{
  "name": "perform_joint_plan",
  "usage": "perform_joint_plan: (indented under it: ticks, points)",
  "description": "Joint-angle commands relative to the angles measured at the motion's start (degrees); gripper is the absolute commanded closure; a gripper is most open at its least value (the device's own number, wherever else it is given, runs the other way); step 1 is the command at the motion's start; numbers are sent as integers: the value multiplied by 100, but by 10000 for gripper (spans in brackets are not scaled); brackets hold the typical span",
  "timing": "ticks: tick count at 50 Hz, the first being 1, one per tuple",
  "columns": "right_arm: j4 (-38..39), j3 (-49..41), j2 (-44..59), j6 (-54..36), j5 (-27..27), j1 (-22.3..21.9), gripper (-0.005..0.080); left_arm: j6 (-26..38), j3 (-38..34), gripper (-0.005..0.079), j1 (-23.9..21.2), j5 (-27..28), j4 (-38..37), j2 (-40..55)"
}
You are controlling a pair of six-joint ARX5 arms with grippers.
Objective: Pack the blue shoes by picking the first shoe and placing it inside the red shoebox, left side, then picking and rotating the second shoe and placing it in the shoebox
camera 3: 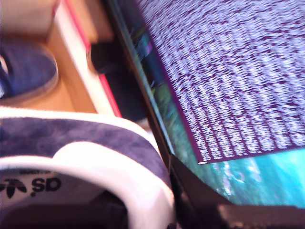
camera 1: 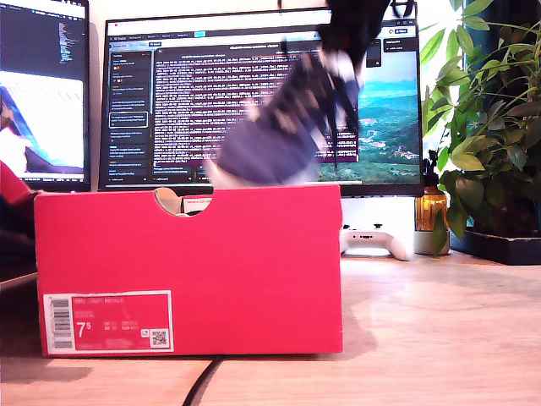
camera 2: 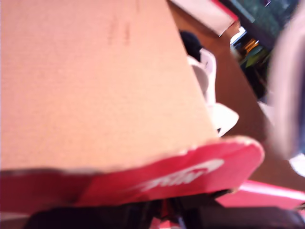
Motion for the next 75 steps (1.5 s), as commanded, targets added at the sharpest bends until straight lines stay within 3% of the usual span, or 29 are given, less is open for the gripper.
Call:
perform_joint_plan:
  ticks: [1,23,46,49,58,75]
  points:
    - [212,66,17,-192,-31,170,764,-15,-96,762,-20,4,201,13]
    - [256,66,774,-511,-52,605,765,-15,-96,762,-20,7,197,13]
    - [24,66,1379,-874,-94,595,759,-13,-96,762,-20,11,192,13]
    - [11,66,1425,-855,-94,605,696,-15,-96,762,-20,11,186,13]
    - [225,66,1480,-662,-96,664,340,-15,-96,762,-20,101,59,13]
    - [531,68,1473,-570,44,754,318,2,-96,762,-20,96,46,13]
